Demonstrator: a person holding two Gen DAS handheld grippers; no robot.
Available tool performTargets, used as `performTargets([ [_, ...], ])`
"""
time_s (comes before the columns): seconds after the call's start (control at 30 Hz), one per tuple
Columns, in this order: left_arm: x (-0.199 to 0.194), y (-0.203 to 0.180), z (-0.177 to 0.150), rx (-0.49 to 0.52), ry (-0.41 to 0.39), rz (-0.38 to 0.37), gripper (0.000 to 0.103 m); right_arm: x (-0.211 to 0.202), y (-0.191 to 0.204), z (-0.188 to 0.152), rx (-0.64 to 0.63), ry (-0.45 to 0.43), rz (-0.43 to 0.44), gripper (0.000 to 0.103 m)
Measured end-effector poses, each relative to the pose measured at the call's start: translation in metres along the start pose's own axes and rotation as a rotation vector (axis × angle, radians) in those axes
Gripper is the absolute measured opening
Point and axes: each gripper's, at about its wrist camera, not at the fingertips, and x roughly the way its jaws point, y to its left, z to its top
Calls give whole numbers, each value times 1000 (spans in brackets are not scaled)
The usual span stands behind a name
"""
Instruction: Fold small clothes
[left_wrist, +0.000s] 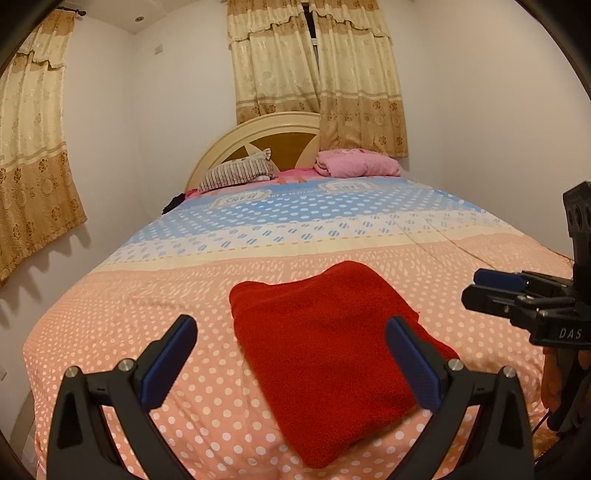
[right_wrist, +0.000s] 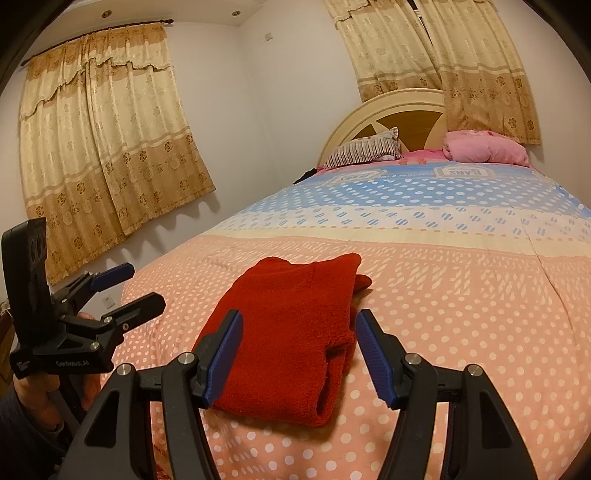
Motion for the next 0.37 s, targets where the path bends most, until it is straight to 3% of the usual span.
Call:
performTargets([
  [0.37, 1, -5, -3, 19, -4, -22, 103, 2, 4, -2, -3, 13, 4, 64],
])
